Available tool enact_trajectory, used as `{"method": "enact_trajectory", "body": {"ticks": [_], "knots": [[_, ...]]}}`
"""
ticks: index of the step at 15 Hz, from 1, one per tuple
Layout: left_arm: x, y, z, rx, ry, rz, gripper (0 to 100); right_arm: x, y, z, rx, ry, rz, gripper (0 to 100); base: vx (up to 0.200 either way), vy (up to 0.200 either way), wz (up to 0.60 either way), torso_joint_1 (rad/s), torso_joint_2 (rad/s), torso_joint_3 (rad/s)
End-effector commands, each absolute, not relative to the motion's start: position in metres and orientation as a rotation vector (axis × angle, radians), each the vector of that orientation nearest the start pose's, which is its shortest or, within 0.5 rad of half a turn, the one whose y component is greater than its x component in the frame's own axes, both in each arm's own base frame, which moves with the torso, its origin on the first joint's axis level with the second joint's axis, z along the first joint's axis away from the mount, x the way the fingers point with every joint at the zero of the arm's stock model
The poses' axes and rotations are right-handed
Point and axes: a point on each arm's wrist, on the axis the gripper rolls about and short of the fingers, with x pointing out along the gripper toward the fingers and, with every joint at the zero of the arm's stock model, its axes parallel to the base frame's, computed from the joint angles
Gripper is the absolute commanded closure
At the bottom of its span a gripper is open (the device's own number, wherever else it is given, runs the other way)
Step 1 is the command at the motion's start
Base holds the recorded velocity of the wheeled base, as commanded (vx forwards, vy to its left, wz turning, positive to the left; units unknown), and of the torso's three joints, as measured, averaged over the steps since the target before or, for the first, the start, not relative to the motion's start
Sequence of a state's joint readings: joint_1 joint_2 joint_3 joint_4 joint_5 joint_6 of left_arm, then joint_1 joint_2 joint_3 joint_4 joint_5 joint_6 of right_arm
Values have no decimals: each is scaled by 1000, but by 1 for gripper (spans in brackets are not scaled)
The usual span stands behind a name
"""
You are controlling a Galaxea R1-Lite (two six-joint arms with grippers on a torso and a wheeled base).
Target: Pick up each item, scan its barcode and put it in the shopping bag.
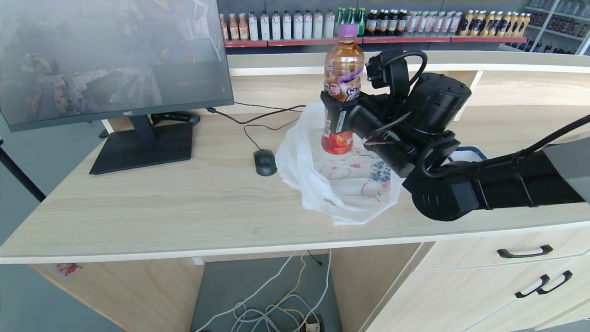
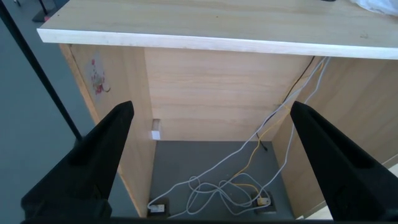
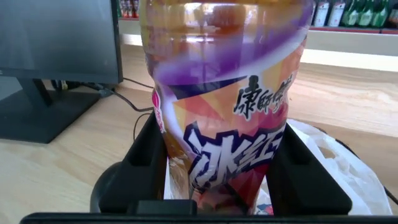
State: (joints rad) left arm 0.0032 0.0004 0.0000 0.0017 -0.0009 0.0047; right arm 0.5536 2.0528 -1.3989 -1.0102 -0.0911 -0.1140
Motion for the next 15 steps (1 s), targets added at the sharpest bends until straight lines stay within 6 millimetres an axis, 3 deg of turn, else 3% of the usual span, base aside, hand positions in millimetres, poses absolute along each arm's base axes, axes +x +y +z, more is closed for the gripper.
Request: {"method": "enact_trajectory", "body": {"ticks": [1,15], "knots": [[-23,0,75,5,2,2,0,375,223,237,-9,-335,430,100,0,0,0,0,0,0],[-23,0,75,5,2,2,0,406,238,199,10,-397,423,100,0,0,0,0,0,0]]}}
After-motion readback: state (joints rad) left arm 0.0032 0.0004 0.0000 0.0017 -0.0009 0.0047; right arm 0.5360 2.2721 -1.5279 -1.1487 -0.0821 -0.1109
